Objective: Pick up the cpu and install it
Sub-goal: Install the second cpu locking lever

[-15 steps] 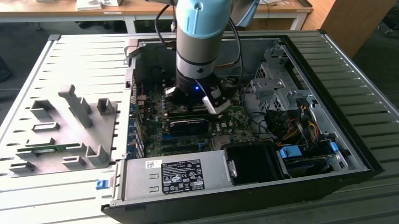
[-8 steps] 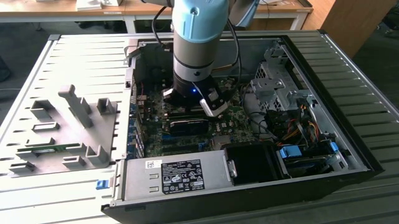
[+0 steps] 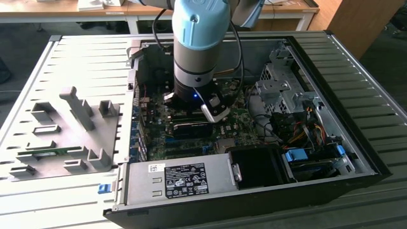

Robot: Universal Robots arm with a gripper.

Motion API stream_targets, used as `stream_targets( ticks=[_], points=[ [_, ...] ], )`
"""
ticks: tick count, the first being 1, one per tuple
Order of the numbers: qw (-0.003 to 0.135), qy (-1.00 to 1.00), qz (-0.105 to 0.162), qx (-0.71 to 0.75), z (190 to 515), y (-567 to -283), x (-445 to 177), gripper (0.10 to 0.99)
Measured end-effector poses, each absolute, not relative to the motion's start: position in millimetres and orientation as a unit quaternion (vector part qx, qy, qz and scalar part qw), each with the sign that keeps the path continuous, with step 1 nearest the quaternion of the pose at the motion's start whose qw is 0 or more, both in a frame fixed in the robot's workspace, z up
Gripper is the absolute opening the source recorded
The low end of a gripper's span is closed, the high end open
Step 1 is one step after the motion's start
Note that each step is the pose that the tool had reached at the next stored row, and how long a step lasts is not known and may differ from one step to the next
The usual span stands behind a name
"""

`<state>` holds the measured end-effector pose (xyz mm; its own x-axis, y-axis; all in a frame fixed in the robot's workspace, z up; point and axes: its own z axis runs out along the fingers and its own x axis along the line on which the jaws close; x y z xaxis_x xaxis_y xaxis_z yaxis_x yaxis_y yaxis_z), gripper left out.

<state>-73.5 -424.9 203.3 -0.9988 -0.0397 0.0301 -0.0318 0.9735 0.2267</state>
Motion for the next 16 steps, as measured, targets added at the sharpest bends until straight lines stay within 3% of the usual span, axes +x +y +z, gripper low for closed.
stream_targets(
  ticks=[10,16],
  points=[
    [0.017,-0.992,-0.123,0.018,195.2,-425.0,-77.8,0.106],
    [0.017,-0.99,-0.142,0.018,193.3,-425.0,-79.7,0.106]
  ],
)
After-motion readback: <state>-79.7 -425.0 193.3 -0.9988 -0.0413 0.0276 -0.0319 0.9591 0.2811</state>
